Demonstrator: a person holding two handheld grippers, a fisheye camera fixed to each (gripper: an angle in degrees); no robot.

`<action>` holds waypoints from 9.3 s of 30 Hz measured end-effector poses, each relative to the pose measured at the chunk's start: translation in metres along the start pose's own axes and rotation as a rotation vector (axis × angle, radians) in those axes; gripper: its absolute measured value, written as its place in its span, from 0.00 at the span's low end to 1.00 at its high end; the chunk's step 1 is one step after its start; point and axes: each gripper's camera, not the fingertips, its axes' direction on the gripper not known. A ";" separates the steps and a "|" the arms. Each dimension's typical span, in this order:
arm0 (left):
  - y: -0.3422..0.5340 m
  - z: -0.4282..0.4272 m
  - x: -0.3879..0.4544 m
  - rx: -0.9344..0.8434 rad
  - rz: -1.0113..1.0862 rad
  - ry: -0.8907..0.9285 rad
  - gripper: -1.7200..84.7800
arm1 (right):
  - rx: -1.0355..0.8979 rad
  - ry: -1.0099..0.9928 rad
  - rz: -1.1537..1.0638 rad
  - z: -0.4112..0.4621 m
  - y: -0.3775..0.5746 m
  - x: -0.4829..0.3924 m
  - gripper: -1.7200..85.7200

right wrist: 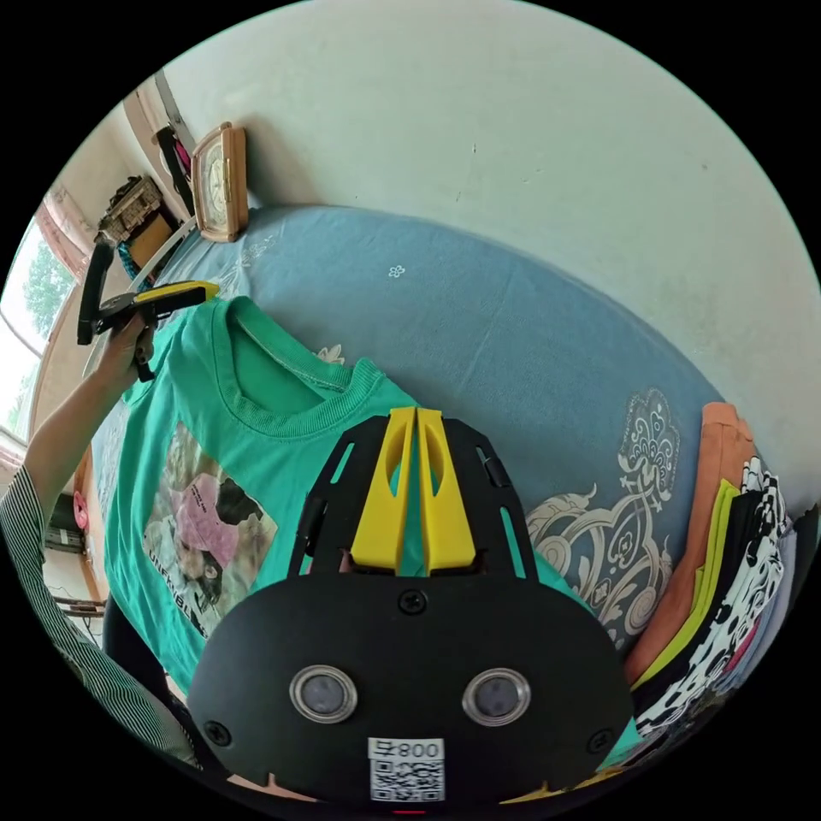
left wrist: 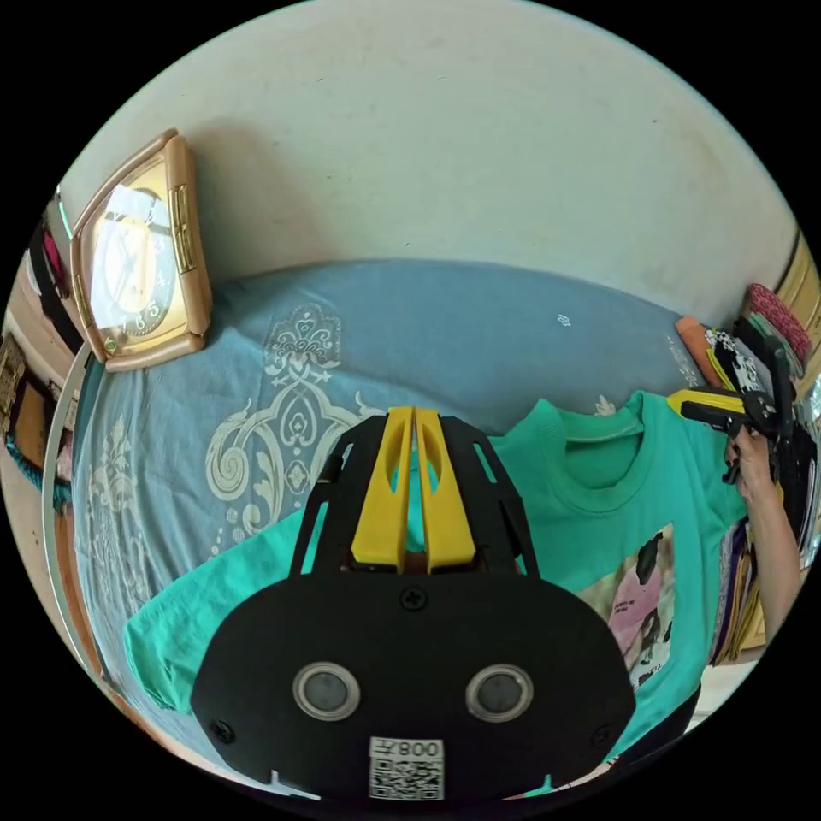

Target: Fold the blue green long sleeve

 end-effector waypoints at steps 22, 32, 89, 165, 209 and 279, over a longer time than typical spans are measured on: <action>-0.028 0.114 0.096 -0.033 0.149 0.094 0.02 | -0.002 -0.031 0.048 -0.009 -0.003 -0.057 0.02; 0.019 0.134 0.103 -0.030 0.109 0.180 0.02 | 0.101 0.018 0.029 -0.070 0.032 -0.069 0.02; 0.211 0.128 0.383 -0.138 0.472 0.664 0.02 | 0.004 -0.110 0.989 -0.357 0.368 0.225 0.03; 0.230 0.077 -0.202 0.165 -0.405 0.785 0.04 | -0.093 -0.608 -0.214 0.266 0.106 -0.200 0.03; -0.141 0.409 0.275 -0.220 0.190 1.160 0.04 | 0.146 0.253 0.029 0.142 0.202 0.003 0.03; 0.037 0.297 0.321 -0.166 0.525 0.699 0.07 | 0.131 -0.279 0.378 0.038 0.033 0.208 0.02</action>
